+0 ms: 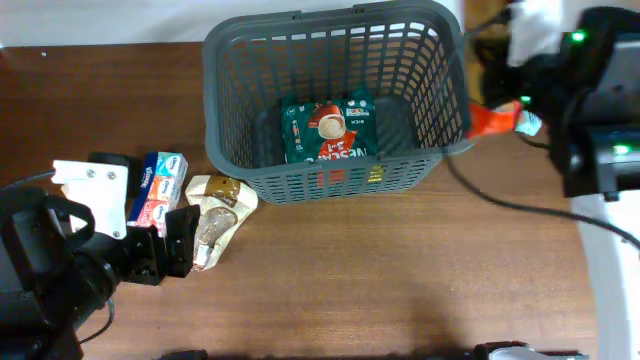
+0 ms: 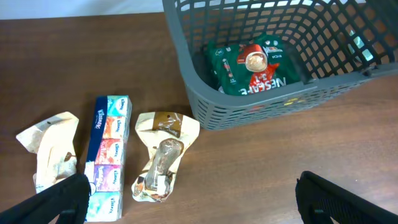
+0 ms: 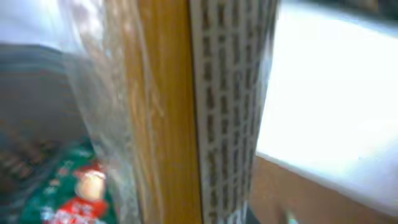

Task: Pack container
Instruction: 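Lift the spaghetti package and carry it into the basket, then open the right gripper to drop the spaghetti and withdraw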

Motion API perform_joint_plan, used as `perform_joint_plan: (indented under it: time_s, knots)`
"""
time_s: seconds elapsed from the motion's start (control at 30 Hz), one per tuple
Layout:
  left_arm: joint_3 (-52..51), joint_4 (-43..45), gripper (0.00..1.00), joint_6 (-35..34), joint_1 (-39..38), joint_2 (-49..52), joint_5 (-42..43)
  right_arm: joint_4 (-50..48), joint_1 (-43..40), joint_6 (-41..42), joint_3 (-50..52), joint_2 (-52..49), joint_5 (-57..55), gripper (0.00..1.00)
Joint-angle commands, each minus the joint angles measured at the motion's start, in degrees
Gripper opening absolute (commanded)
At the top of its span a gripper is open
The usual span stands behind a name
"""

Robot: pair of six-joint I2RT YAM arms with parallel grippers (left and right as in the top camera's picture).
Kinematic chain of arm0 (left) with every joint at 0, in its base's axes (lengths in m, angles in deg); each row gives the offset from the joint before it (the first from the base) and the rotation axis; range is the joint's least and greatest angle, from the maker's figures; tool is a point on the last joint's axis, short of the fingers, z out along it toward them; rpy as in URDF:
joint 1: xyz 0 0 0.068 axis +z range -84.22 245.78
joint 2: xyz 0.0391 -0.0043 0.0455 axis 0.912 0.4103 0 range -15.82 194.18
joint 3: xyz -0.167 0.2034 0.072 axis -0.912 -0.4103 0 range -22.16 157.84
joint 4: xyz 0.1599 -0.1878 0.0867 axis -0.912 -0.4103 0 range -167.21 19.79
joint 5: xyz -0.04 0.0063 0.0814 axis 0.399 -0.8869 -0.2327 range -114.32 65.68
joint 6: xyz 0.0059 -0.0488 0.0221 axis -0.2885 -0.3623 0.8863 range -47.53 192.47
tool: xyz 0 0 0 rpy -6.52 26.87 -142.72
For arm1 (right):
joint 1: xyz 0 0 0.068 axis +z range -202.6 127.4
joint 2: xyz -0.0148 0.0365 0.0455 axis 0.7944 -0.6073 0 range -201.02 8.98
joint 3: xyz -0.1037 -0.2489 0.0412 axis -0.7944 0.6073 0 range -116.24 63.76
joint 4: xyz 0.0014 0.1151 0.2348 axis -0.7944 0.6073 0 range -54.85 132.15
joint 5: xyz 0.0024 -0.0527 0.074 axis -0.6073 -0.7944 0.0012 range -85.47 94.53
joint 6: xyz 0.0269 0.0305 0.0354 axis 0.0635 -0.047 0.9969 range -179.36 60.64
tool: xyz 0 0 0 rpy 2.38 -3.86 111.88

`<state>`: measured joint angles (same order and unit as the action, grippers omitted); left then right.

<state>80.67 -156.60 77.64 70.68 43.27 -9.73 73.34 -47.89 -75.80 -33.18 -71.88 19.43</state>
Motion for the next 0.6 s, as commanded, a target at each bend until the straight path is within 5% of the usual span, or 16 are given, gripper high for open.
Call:
perform_joint_plan:
  time_s: [0.0, 0.37, 0.57]
  knots:
    - [0.4, 0.0, 0.99, 0.7, 0.3, -0.3, 0.7, -4.6, 6.0, -12.0, -3.0, -0.8, 8.6, 0.04]
    - [0.4, 0.0, 0.99, 0.7, 0.3, -0.3, 0.7, -3.9, 18.5, -22.9, -3.0, -12.5, 7.6, 0.03]
    - [0.4, 0.0, 0.99, 0.7, 0.3, -0.3, 0.7, 2.1, 20.9, -29.9, -3.0, -18.9, -5.3, 0.03]
